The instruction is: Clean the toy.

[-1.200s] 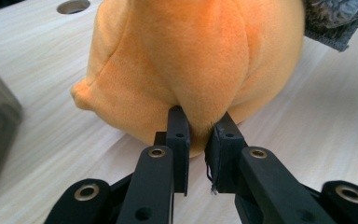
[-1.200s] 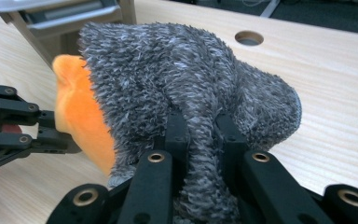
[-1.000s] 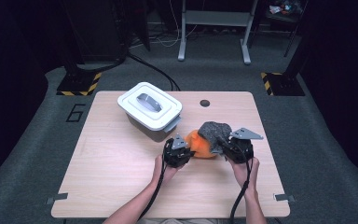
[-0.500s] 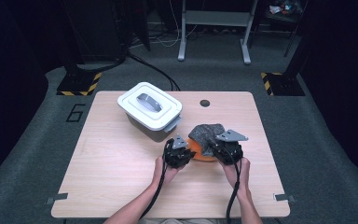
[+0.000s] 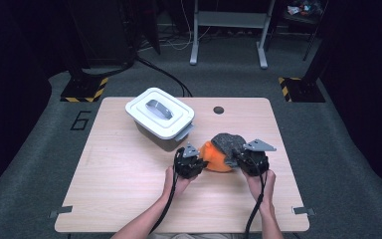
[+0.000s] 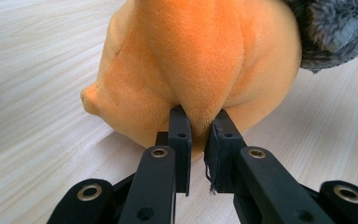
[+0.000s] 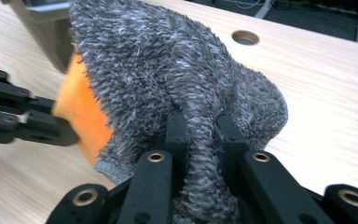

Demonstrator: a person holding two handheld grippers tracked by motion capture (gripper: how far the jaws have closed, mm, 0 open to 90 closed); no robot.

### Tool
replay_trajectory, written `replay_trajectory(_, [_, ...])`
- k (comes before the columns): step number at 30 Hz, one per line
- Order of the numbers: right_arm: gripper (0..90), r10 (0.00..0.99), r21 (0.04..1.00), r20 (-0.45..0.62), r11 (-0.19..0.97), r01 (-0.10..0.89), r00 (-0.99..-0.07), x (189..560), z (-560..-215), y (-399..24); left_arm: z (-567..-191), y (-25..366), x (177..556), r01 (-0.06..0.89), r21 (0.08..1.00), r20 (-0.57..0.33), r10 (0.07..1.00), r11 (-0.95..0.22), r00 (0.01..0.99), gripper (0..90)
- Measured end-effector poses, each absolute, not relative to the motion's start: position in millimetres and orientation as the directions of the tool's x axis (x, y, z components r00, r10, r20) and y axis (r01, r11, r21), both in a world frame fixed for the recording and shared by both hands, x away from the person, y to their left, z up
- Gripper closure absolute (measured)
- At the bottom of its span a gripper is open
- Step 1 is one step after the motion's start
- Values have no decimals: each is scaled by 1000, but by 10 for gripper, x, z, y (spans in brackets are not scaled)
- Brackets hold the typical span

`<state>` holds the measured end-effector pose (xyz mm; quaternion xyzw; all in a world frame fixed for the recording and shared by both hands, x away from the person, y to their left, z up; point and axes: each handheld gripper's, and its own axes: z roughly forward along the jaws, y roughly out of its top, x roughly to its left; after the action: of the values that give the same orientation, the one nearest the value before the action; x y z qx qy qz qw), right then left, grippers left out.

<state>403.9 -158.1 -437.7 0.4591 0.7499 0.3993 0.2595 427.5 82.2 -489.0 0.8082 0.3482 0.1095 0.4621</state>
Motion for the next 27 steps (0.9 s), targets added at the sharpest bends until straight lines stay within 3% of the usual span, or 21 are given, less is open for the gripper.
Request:
replay_trajectory(22, [786, 938, 740, 103, 150, 656, -330, 4350, -4999, -1982, -4908, 862, 4296, 491, 821, -194, 666, -292, 720, 815])
replay_trajectory(27, [787, 939, 765, 104, 135, 630, -327, 4265, -4867, -2003, -4899, 881, 4296, 489, 823, -191, 671, -288, 716, 815])
